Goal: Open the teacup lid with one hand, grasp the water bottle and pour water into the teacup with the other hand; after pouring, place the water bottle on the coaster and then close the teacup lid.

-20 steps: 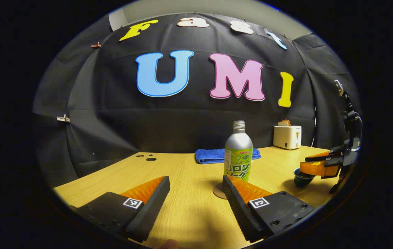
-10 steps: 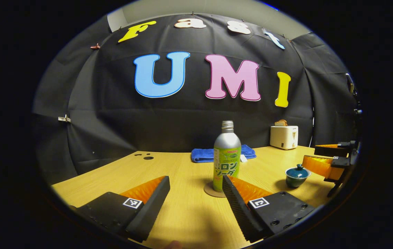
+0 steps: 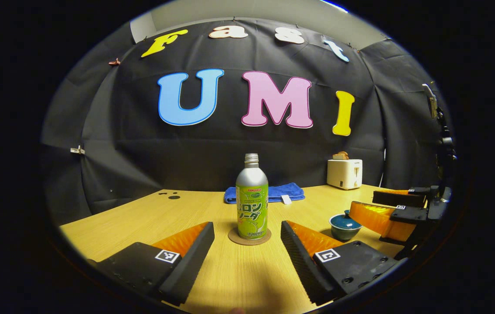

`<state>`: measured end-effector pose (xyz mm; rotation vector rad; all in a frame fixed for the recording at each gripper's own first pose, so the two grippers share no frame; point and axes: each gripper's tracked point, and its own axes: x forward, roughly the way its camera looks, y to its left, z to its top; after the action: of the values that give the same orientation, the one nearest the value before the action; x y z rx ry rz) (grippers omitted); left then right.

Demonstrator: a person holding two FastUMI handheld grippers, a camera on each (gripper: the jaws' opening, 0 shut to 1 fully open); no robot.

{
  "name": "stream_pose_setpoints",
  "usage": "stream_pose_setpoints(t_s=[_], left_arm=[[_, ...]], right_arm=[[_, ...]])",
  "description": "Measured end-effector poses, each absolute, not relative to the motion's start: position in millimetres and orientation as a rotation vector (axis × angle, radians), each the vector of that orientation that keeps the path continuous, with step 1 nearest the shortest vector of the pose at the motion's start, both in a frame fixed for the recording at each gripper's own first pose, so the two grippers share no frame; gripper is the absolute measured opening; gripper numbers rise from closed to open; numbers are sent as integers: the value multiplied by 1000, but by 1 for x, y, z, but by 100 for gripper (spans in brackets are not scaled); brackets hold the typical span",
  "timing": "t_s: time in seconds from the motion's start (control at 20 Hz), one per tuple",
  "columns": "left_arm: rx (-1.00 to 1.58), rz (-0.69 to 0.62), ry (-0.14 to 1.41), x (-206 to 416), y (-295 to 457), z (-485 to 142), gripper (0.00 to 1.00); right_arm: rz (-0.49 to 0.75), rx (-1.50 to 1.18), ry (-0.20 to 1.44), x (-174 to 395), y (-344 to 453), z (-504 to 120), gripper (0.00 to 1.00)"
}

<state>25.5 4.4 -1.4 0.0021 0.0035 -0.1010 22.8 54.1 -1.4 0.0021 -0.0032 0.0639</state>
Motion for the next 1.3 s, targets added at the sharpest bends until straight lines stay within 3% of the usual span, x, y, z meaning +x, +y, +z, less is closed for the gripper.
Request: stream_pose_setpoints(t_s=[1.3], left_arm=[[3,-64,4,26,9,-2,97]], right_arm=[[64,1,-5,21,53,-3,98]])
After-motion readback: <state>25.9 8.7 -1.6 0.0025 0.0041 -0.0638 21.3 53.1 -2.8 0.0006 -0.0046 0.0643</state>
